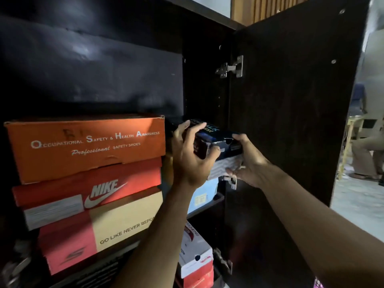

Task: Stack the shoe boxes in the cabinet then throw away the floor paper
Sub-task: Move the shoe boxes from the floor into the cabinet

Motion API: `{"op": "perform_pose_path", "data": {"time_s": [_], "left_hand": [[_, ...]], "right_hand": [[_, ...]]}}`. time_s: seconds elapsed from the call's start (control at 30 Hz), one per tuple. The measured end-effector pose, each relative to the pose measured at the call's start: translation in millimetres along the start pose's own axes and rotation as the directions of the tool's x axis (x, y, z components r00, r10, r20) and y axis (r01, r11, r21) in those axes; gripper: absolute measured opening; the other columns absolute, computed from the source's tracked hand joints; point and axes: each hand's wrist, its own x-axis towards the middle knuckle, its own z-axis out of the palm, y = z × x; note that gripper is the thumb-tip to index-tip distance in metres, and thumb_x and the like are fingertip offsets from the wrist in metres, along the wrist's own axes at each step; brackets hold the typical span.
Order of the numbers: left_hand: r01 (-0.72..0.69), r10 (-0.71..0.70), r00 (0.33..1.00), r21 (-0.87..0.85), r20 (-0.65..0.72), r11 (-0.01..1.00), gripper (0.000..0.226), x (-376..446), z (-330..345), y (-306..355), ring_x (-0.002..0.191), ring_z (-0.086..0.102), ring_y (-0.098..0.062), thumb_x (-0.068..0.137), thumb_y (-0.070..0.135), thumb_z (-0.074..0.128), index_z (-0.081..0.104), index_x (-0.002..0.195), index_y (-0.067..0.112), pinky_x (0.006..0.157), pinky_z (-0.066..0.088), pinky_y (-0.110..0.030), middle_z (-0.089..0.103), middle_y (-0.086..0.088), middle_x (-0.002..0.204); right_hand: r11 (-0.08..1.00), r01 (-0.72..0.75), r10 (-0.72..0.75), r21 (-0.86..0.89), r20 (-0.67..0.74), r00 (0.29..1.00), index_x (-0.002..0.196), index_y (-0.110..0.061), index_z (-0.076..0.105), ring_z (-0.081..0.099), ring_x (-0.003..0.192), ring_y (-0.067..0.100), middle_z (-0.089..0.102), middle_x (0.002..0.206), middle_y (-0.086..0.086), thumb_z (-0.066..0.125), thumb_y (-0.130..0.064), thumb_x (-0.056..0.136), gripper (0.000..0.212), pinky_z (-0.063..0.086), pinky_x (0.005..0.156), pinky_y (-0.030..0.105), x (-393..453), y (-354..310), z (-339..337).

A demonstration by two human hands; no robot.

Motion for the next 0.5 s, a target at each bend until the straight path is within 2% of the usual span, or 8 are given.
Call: {"op": "perform_pose_path", "data": {"time_s": [0.07,0.13,0.2,0.27,0.33,0.4,0.5], "left_hand": [[-0.013,0.008,0.999,0.101,0.050,0.995,0.057,10.1,0.5,-8.9,0.141,0.042,-0.019,0.071,0.043,0.064,0.070,0.124,0.022,0.115,0.030,-0.023,0.052,-0.004,0.141],[0.026,-0.047,0.992,0.174,0.121,0.984,0.055,20.4,1.2,-19.3,0.142,0.041,-0.022,0.071,0.040,0.063,0.068,0.123,0.022,0.114,0.033,-0.028,0.055,-0.002,0.136],[0.033,-0.071,0.985,0.230,0.157,0.973,0.052,29.7,1.4,-28.4,0.138,0.045,-0.024,0.074,0.032,0.069,0.065,0.124,0.023,0.113,0.040,-0.034,0.054,-0.002,0.133],[0.040,-0.091,0.981,0.282,0.171,0.959,0.050,40.2,2.2,-37.2,0.130,0.050,-0.024,0.077,0.028,0.072,0.063,0.125,0.023,0.104,0.043,-0.032,0.054,-0.004,0.130],[0.048,-0.115,0.978,0.350,0.175,0.935,0.048,49.8,4.7,-42.3,0.127,0.050,-0.026,0.079,0.029,0.073,0.062,0.125,0.021,0.095,0.038,-0.026,0.056,-0.005,0.129],[0.039,-0.125,0.976,0.423,0.179,0.905,0.047,56.8,8.4,-47.8,0.127,0.047,-0.029,0.079,0.029,0.072,0.061,0.125,0.020,0.097,0.036,-0.030,0.059,-0.006,0.127],[0.047,-0.173,0.959,0.476,0.224,0.878,0.049,67.0,11.3,-53.1,0.132,0.044,-0.031,0.082,0.028,0.070,0.057,0.129,0.023,0.105,0.039,-0.037,0.059,-0.006,0.133]], "right_hand": [[1.000,-0.019,0.019,-0.019,-0.004,1.000,0.125,-0.015,0.067,0.068,0.098,0.030,0.065,0.130,0.016,0.070,-0.062,0.084,0.063,0.059,0.062,0.034,12.6,-4.5,14.5],[1.000,-0.015,0.015,-0.013,-0.019,1.000,0.124,-0.008,0.059,0.066,0.098,0.034,0.054,0.134,0.015,0.073,-0.064,0.085,0.070,0.064,0.075,0.041,22.1,-4.6,26.1],[1.000,0.012,-0.012,-0.010,-0.049,0.999,0.114,-0.007,0.051,0.061,0.091,0.034,0.044,0.119,0.017,0.071,-0.055,0.092,0.057,0.062,0.094,0.047,24.6,-3.5,34.1],[0.998,0.027,-0.029,-0.053,-0.047,0.998,0.108,-0.004,0.057,0.063,0.093,0.033,0.051,0.103,0.016,0.068,-0.044,0.097,0.043,0.060,0.100,0.049,28.0,1.4,38.7],[0.989,0.043,-0.052,-0.140,-0.058,0.997,0.127,-0.008,0.061,0.066,0.103,0.035,0.055,0.111,0.011,0.066,-0.042,0.100,0.043,0.059,0.100,0.047,31.6,8.3,38.5],[0.978,0.062,-0.076,-0.199,-0.064,0.995,0.145,-0.018,0.054,0.065,0.115,0.036,0.051,0.122,0.004,0.063,-0.038,0.103,0.048,0.059,0.100,0.043,35.9,14.9,35.3],[0.956,0.132,-0.147,-0.261,-0.038,0.988,0.146,-0.020,0.055,0.066,0.115,0.031,0.053,0.125,0.001,0.061,-0.032,0.105,0.043,0.058,0.098,0.040,30.7,20.2,27.6]]}}
